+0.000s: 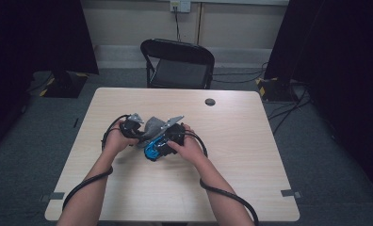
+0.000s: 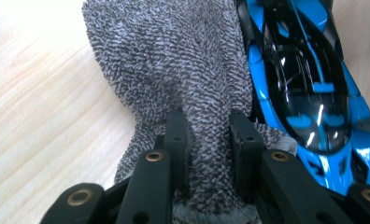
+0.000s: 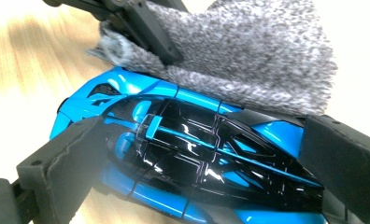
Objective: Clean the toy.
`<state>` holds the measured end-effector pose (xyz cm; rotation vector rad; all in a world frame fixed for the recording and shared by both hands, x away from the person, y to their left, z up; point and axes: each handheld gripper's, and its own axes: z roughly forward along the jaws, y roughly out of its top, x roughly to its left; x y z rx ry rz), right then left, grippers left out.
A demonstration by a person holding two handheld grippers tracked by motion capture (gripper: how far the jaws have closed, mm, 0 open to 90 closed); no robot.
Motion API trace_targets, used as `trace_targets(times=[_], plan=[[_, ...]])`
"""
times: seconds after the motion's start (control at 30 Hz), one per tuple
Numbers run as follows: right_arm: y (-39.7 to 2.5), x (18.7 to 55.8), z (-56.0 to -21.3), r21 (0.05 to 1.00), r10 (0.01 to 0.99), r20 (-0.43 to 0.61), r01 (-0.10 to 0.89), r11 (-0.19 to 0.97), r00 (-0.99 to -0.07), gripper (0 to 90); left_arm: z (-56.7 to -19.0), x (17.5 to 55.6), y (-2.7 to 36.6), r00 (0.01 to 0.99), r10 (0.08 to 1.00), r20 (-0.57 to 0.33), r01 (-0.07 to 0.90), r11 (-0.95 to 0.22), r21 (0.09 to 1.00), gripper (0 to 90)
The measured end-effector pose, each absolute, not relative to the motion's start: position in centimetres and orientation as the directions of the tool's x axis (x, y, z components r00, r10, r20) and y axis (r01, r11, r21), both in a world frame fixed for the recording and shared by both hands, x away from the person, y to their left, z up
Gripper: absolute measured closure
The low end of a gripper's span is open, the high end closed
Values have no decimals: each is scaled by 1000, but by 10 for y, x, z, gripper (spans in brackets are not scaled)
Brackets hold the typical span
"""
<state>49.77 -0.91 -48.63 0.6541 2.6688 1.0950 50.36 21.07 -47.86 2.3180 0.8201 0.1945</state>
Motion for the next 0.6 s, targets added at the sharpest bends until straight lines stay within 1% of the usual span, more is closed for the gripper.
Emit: trace_targets(times=[0.3, 0.6], plan=[[-9, 497, -486, 699, 465, -3, 330, 634, -885, 9, -479, 490, 224, 781, 620, -78, 516, -570, 639, 727], [-8, 497, -485, 696, 465, -5, 331, 637, -885, 10, -480, 475, 237, 763, 638, -98, 538, -545, 643, 727]])
